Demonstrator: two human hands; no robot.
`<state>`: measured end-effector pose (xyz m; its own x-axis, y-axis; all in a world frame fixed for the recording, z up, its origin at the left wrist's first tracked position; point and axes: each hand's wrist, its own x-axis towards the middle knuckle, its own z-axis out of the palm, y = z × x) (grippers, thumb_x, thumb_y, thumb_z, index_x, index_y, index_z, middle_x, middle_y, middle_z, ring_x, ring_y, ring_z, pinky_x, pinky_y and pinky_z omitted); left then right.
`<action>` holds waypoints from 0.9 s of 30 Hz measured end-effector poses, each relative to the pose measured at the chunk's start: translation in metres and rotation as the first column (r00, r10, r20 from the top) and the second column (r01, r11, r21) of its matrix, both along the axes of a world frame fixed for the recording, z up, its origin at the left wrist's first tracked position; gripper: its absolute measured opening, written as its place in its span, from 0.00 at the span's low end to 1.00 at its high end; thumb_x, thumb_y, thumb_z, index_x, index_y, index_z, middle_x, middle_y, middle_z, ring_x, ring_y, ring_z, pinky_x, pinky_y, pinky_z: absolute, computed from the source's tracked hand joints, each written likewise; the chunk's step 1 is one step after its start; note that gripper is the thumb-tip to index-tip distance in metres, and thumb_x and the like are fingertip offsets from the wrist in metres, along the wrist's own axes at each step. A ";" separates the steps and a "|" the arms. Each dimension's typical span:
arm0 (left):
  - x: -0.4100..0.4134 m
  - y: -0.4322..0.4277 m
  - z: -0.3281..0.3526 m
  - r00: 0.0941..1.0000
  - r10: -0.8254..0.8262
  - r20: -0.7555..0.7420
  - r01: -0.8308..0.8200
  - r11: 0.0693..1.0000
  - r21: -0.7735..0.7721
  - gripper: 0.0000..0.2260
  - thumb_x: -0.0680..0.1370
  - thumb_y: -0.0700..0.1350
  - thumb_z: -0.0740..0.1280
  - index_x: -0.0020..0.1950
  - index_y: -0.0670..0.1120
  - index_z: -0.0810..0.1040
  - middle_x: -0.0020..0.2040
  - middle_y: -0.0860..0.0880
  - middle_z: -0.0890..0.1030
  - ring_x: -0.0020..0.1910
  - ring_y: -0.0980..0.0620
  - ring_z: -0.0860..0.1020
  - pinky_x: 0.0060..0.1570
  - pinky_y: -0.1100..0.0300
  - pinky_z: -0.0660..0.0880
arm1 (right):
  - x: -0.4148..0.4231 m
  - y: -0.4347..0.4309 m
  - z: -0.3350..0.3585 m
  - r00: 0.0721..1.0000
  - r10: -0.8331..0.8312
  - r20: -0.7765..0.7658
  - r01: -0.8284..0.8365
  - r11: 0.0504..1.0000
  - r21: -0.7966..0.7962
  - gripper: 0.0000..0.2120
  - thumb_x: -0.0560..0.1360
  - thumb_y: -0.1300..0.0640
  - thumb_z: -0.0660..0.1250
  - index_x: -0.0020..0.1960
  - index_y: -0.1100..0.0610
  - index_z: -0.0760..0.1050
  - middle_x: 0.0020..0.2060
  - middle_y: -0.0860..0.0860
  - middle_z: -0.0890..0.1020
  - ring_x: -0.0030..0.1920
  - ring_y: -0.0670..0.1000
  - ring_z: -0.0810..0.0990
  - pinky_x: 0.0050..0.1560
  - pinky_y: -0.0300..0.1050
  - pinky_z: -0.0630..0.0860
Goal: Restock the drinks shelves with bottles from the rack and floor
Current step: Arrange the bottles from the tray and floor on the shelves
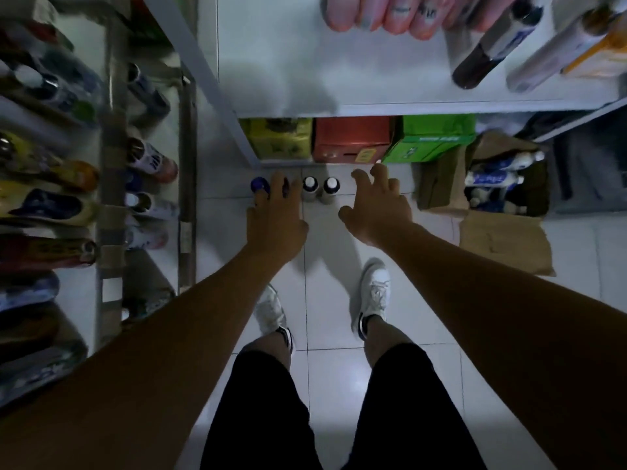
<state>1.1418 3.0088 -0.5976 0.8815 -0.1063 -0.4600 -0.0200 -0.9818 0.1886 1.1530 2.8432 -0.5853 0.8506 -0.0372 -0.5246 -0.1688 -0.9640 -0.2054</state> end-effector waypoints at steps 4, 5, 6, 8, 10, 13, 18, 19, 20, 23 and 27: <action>0.002 -0.003 -0.074 0.994 0.086 -0.074 -0.091 0.993 -0.069 0.33 0.78 0.47 0.68 0.79 0.48 0.55 0.77 0.43 0.54 0.69 0.36 0.64 0.62 0.45 0.71 | 0.002 0.003 -0.075 0.999 -0.012 -0.030 0.013 0.999 0.047 0.33 0.76 0.49 0.65 0.77 0.54 0.57 0.73 0.57 0.59 0.69 0.62 0.64 0.61 0.56 0.69; 0.002 -0.005 -0.092 0.990 0.104 -0.091 -0.112 0.989 -0.093 0.33 0.78 0.47 0.67 0.79 0.47 0.54 0.78 0.43 0.54 0.69 0.36 0.64 0.62 0.46 0.71 | 0.002 0.003 -0.093 0.999 -0.013 -0.041 0.015 0.999 0.051 0.33 0.76 0.50 0.66 0.77 0.54 0.57 0.73 0.57 0.60 0.68 0.63 0.65 0.60 0.57 0.69; 0.003 -0.007 -0.110 0.988 0.120 -0.100 -0.132 0.984 -0.123 0.33 0.79 0.47 0.68 0.79 0.47 0.54 0.77 0.42 0.55 0.69 0.37 0.64 0.61 0.46 0.71 | 0.002 0.002 -0.110 0.999 -0.015 -0.045 0.018 0.998 0.057 0.33 0.76 0.50 0.66 0.77 0.55 0.57 0.72 0.57 0.60 0.68 0.63 0.65 0.59 0.57 0.70; 0.006 -0.012 -0.147 0.985 0.144 -0.090 -0.159 0.970 -0.186 0.33 0.79 0.46 0.68 0.79 0.47 0.54 0.77 0.42 0.57 0.69 0.37 0.65 0.59 0.47 0.73 | 0.005 0.000 -0.148 0.999 -0.021 -0.034 0.024 0.997 0.073 0.32 0.75 0.51 0.66 0.76 0.55 0.58 0.70 0.57 0.62 0.67 0.63 0.66 0.57 0.56 0.70; 0.011 -0.018 -0.185 0.985 0.160 -0.060 -0.169 0.965 -0.203 0.34 0.78 0.45 0.68 0.79 0.47 0.52 0.77 0.42 0.56 0.69 0.37 0.65 0.59 0.47 0.74 | 0.007 -0.004 -0.186 0.999 -0.025 -0.037 0.028 0.996 0.083 0.32 0.75 0.52 0.66 0.76 0.55 0.58 0.70 0.58 0.64 0.66 0.63 0.67 0.53 0.53 0.68; 0.022 -0.027 -0.241 0.982 0.186 -0.041 -0.190 0.945 -0.266 0.38 0.77 0.42 0.69 0.80 0.48 0.49 0.78 0.43 0.56 0.71 0.38 0.65 0.63 0.49 0.73 | 0.007 -0.012 -0.244 0.997 -0.043 -0.070 0.050 0.994 0.099 0.33 0.76 0.52 0.66 0.77 0.55 0.56 0.71 0.57 0.63 0.68 0.62 0.67 0.52 0.52 0.67; 0.042 -0.041 -0.328 0.898 0.399 -0.186 -0.433 0.726 -0.534 0.38 0.76 0.33 0.67 0.79 0.49 0.50 0.78 0.44 0.57 0.75 0.44 0.62 0.72 0.51 0.63 | 0.017 -0.025 -0.332 0.981 -0.162 -0.111 0.178 0.971 0.159 0.33 0.76 0.54 0.65 0.77 0.54 0.57 0.72 0.57 0.65 0.67 0.63 0.70 0.61 0.57 0.73; 0.044 -0.046 -0.344 0.852 0.471 -0.227 -0.508 0.645 -0.570 0.38 0.76 0.31 0.66 0.79 0.49 0.51 0.78 0.45 0.56 0.75 0.46 0.61 0.72 0.57 0.60 | 0.019 -0.026 -0.349 0.977 -0.183 -0.112 0.201 0.963 0.181 0.33 0.76 0.55 0.65 0.78 0.54 0.56 0.72 0.57 0.65 0.67 0.62 0.70 0.62 0.58 0.73; 0.047 -0.051 -0.360 0.795 0.543 -0.269 -0.582 0.561 -0.589 0.37 0.76 0.30 0.64 0.79 0.49 0.51 0.78 0.46 0.56 0.75 0.49 0.60 0.68 0.63 0.57 | 0.021 -0.026 -0.365 0.973 -0.204 -0.112 0.223 0.954 0.202 0.34 0.76 0.55 0.65 0.78 0.54 0.56 0.72 0.57 0.66 0.68 0.61 0.70 0.64 0.58 0.72; 0.056 -0.067 -0.411 0.576 0.725 -0.377 -0.741 0.268 -0.616 0.32 0.79 0.30 0.59 0.78 0.50 0.52 0.74 0.51 0.59 0.69 0.56 0.62 0.59 0.71 0.58 | 0.029 -0.027 -0.412 0.954 -0.287 -0.090 0.301 0.911 0.283 0.35 0.76 0.57 0.66 0.79 0.54 0.53 0.72 0.58 0.66 0.68 0.59 0.70 0.60 0.50 0.72; 0.068 -0.079 -0.460 0.520 0.792 -0.320 -0.715 0.199 -0.670 0.35 0.77 0.30 0.63 0.79 0.47 0.51 0.78 0.44 0.57 0.74 0.48 0.61 0.62 0.72 0.62 | 0.046 -0.025 -0.462 0.851 -0.515 -0.101 0.505 0.751 0.425 0.38 0.76 0.60 0.68 0.79 0.50 0.52 0.73 0.57 0.66 0.67 0.58 0.72 0.53 0.47 0.77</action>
